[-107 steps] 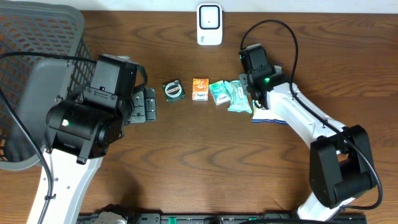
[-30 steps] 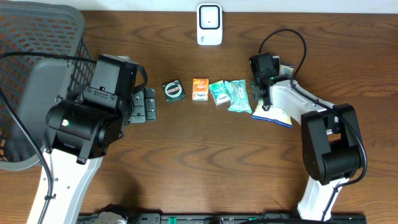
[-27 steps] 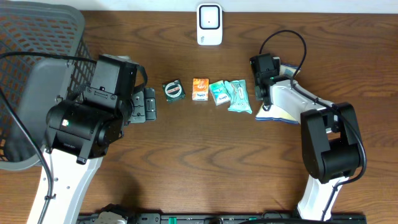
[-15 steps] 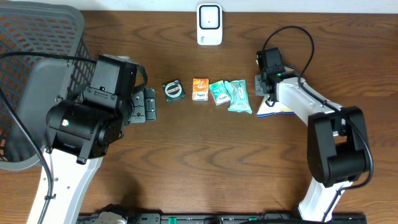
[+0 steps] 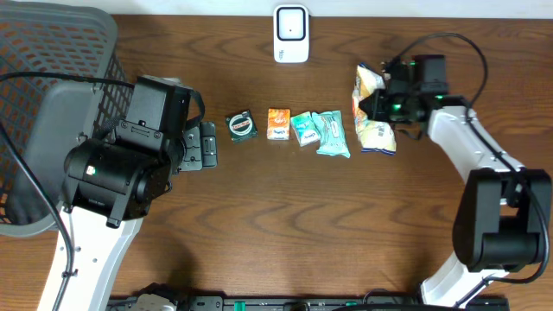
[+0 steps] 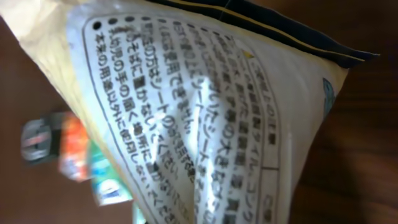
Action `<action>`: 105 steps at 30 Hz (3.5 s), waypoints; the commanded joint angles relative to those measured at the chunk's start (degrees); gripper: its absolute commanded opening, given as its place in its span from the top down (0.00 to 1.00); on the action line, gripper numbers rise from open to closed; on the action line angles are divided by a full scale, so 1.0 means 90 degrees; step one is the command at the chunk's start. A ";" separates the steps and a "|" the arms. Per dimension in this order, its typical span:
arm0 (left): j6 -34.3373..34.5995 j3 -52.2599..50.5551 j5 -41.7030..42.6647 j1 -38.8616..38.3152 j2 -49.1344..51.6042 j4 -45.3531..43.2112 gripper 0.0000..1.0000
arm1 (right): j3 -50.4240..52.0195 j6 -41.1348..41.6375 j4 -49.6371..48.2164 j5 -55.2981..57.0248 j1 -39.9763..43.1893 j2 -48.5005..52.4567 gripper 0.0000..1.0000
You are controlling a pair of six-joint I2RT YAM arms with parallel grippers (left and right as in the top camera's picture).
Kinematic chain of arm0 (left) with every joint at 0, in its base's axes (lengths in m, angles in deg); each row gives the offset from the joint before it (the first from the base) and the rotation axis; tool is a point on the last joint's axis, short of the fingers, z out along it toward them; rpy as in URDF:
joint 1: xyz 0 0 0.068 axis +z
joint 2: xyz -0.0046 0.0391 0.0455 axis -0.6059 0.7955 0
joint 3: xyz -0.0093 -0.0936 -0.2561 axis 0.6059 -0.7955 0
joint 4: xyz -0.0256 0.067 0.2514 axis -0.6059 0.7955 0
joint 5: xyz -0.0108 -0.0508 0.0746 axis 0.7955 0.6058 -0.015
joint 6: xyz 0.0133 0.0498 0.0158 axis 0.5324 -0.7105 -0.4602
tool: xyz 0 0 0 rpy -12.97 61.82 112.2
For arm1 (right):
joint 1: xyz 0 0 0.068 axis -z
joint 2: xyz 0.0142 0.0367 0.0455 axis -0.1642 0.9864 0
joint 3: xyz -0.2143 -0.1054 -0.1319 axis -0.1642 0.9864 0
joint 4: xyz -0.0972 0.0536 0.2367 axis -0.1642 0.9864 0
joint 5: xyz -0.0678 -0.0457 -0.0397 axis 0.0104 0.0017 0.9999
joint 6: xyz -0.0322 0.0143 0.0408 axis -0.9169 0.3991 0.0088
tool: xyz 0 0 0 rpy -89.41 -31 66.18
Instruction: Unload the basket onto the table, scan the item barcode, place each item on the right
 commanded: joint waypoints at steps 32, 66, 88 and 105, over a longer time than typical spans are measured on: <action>-0.0058 0.0051 -0.0107 0.0032 0.0029 0.0019 0.02 | 0.0027 0.0138 0.0554 -0.0573 0.1681 0.0595 0.99; -0.0058 0.0051 -0.0107 0.0032 0.0029 0.0019 0.02 | 0.1401 0.0831 -0.0483 -0.2307 0.1467 -0.0129 0.99; -0.0058 0.0051 -0.0107 0.0032 0.0029 0.0019 0.02 | -0.0158 0.0393 0.0520 -0.0151 0.1904 -0.0134 0.36; -0.0058 0.0051 -0.0107 0.0032 0.0029 0.0019 0.02 | 0.1137 -0.1064 -0.0250 -0.0041 0.1897 -0.0121 0.07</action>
